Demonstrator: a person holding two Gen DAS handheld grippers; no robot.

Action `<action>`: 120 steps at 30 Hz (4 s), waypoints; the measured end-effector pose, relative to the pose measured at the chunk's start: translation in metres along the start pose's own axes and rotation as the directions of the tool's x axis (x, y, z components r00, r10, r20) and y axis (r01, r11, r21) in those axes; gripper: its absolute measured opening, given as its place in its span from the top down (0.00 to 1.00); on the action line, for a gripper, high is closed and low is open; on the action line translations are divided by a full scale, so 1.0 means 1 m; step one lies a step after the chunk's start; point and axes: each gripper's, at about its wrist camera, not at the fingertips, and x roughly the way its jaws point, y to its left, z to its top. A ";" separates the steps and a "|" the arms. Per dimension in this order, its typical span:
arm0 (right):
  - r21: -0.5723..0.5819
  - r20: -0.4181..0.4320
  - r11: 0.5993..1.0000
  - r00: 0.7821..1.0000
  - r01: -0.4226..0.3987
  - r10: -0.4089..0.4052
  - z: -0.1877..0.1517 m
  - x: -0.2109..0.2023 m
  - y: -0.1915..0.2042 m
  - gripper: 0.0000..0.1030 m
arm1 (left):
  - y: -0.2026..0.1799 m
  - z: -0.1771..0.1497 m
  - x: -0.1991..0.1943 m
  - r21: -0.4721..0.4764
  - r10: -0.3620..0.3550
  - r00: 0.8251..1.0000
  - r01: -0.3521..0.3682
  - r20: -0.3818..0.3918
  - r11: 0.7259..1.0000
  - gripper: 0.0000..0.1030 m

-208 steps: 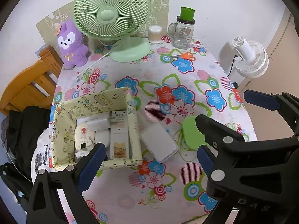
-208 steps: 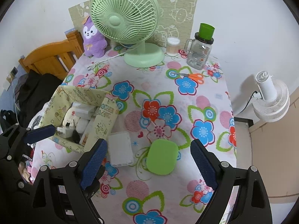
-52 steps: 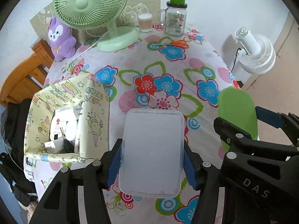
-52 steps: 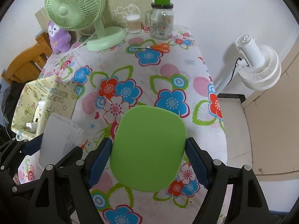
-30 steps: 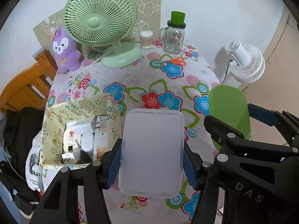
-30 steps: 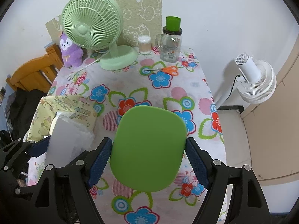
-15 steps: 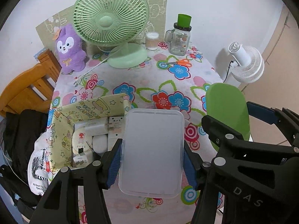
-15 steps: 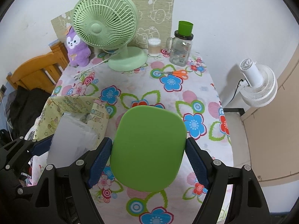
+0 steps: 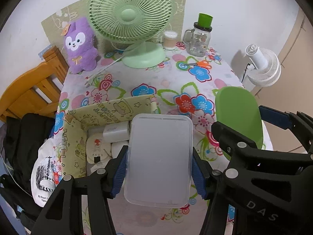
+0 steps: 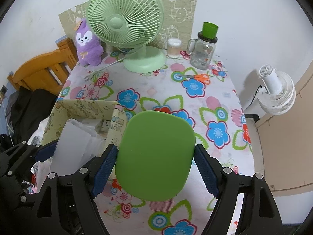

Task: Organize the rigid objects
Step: 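Lower the white plastic box into the box and open the left tool, then lower the green pad into the box and open the right tool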

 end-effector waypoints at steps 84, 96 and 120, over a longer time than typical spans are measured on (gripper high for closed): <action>-0.084 -0.172 0.989 0.979 -0.124 0.108 0.021 0.108 0.132 0.21 | 0.114 -0.017 0.070 -0.002 0.025 0.984 -0.026 -0.178 1.000 0.08; -0.080 -0.172 0.989 0.979 -0.127 0.112 0.021 0.104 0.128 0.15 | 0.111 -0.016 0.068 -0.003 0.030 0.983 -0.031 -0.182 1.000 0.08; 0.025 -0.056 0.998 0.996 -0.062 0.064 0.007 0.043 0.081 0.13 | 0.087 -0.014 0.017 0.011 0.064 0.995 -0.064 -0.073 0.998 0.08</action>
